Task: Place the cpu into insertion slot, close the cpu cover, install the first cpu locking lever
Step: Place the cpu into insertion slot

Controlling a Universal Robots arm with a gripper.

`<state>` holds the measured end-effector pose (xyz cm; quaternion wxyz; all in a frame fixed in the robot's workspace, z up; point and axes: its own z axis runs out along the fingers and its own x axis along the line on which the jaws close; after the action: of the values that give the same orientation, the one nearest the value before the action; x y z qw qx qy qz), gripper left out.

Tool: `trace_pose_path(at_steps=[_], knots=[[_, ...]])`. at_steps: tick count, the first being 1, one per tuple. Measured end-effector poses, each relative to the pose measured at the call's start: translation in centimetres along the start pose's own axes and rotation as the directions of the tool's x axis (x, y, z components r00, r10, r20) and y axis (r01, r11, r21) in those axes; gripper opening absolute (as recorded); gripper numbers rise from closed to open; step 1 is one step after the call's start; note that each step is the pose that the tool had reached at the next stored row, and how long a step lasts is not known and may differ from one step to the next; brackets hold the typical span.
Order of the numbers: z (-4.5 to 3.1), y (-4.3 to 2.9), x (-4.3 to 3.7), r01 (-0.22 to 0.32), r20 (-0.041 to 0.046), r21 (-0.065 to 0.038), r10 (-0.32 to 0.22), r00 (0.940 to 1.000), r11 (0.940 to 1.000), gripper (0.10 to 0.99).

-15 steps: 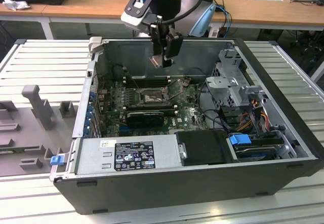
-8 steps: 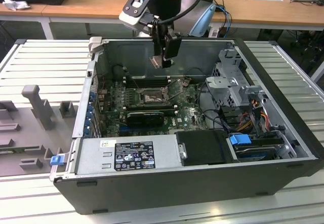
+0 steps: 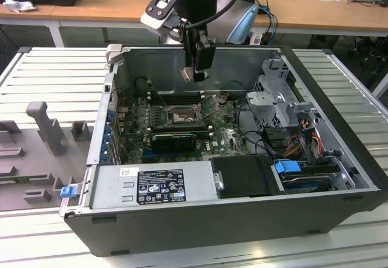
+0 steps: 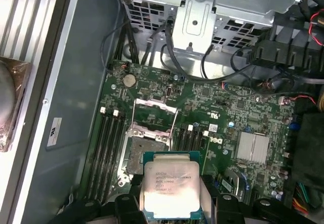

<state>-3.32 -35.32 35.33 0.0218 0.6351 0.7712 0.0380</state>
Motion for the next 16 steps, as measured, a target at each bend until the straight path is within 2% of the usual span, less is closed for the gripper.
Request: trace_pose_path(at_steps=[8, 11, 16], knots=[[0.06, 0.0, 0.0, -0.06, 0.007, -0.001, 0.06, 0.9982, 0.9982, 0.525], [0.17, -0.04, 0.01, -0.099, 0.0114, -0.001, 0.099, 0.9951, 0.9951, 0.525], [0.46, -0.22, 0.03, -0.105, 0.0119, -0.001, 0.105, 0.9944, 0.9945, 0.525]])
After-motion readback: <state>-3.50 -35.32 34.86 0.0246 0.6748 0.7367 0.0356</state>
